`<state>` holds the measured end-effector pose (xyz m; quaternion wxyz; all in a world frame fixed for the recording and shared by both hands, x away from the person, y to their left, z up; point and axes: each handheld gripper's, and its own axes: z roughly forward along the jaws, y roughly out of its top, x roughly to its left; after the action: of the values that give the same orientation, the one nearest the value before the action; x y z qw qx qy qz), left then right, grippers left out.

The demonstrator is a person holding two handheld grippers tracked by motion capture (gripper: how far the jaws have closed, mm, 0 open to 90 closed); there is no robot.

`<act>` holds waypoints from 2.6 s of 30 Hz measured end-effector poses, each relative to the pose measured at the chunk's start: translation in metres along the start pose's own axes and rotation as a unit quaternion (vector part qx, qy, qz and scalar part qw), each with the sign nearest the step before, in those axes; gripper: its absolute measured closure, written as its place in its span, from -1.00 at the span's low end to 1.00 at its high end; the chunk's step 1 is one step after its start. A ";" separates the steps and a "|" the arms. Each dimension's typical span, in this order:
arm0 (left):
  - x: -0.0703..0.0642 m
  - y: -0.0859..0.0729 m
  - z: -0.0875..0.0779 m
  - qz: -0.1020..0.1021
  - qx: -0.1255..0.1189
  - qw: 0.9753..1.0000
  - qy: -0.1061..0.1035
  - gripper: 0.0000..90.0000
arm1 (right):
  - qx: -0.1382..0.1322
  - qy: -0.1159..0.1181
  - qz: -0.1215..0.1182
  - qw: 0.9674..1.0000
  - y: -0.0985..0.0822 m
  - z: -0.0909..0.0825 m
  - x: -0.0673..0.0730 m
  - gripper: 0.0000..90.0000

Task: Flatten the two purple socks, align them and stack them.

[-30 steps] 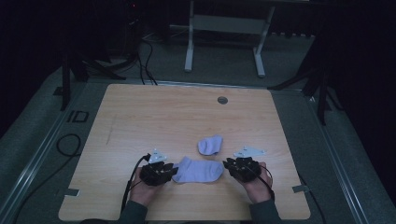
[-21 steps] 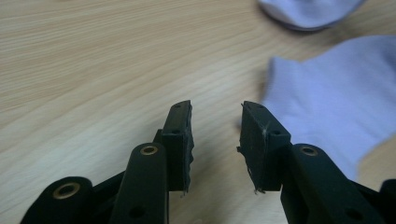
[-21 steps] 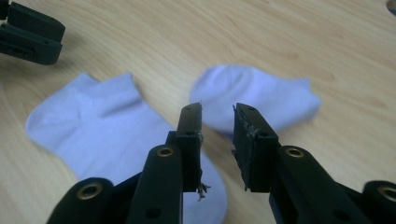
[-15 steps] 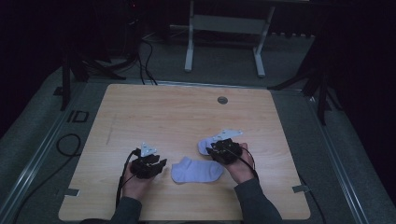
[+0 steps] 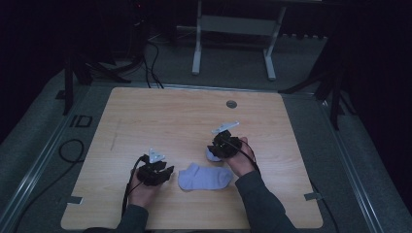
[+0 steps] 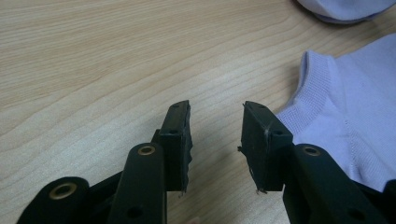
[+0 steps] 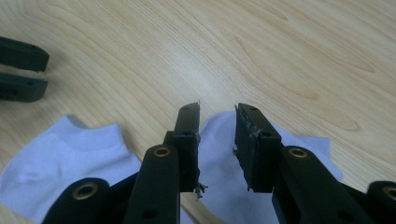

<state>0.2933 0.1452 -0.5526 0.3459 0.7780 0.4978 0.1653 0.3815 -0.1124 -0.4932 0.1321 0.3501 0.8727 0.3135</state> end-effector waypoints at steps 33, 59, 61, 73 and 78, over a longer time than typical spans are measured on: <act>-0.005 0.000 0.005 0.010 0.008 1.000 0.007 0.37 | 0.094 -0.017 0.006 0.995 0.007 0.059 0.017 0.97; -0.007 -0.001 0.006 0.012 0.010 1.000 0.009 0.37 | -0.020 0.001 0.048 0.999 0.017 -0.002 0.003 0.97; -0.007 -0.001 0.006 0.011 0.010 1.000 0.009 0.37 | -0.021 -0.003 0.050 0.999 0.014 -0.006 -0.002 0.97; -0.007 -0.001 0.007 0.016 0.013 1.000 0.010 0.37 | -0.022 -0.024 0.082 0.996 -0.012 -0.024 -0.031 0.97; -0.007 -0.001 0.007 0.014 0.013 1.000 0.010 0.37 | -0.019 -0.033 0.095 0.995 -0.022 -0.027 -0.041 0.97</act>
<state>0.2935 0.1370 -0.5574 0.3287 0.7878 0.4919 0.1715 0.3874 -0.1659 -0.4865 0.1369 0.4386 0.8247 0.3297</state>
